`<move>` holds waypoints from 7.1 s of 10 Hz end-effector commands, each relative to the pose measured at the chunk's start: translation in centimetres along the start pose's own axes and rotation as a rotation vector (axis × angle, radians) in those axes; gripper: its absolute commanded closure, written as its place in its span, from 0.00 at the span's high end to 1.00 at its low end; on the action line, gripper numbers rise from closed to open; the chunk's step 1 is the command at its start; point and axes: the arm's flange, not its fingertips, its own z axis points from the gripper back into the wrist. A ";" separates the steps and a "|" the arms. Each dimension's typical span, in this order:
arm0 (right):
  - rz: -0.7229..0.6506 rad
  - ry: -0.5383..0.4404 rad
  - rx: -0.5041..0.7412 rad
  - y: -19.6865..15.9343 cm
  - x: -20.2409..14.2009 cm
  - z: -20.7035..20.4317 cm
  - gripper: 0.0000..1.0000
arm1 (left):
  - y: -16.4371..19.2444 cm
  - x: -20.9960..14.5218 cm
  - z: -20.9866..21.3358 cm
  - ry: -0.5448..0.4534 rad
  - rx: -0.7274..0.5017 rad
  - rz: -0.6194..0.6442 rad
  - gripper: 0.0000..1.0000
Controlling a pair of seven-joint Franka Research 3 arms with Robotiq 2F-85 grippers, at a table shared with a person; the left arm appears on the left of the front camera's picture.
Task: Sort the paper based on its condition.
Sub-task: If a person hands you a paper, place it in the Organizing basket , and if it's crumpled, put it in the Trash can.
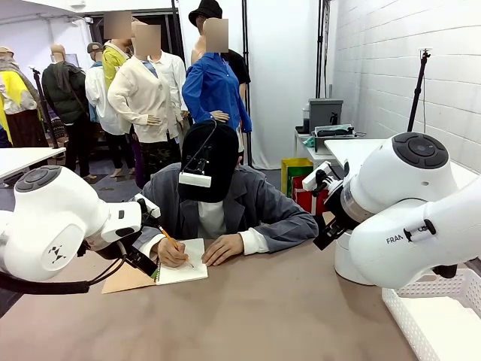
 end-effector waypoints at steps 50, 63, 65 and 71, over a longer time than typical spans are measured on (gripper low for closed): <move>-0.143 -0.009 0.340 0.4 13.8 18.1 1.00 | 6.6 3.7 27.1 -0.213 -0.197 -0.040 1.00; -0.151 -0.019 0.369 0.3 13.6 17.7 1.00 | 6.4 3.9 26.5 -0.208 -0.210 -0.037 1.00; -0.141 0.021 0.355 0.5 13.6 18.1 1.00 | 6.5 3.9 26.6 -0.192 -0.190 -0.005 1.00; -0.160 0.045 0.345 -0.4 12.8 19.8 1.00 | 8.0 3.5 27.4 -0.179 -0.154 0.042 1.00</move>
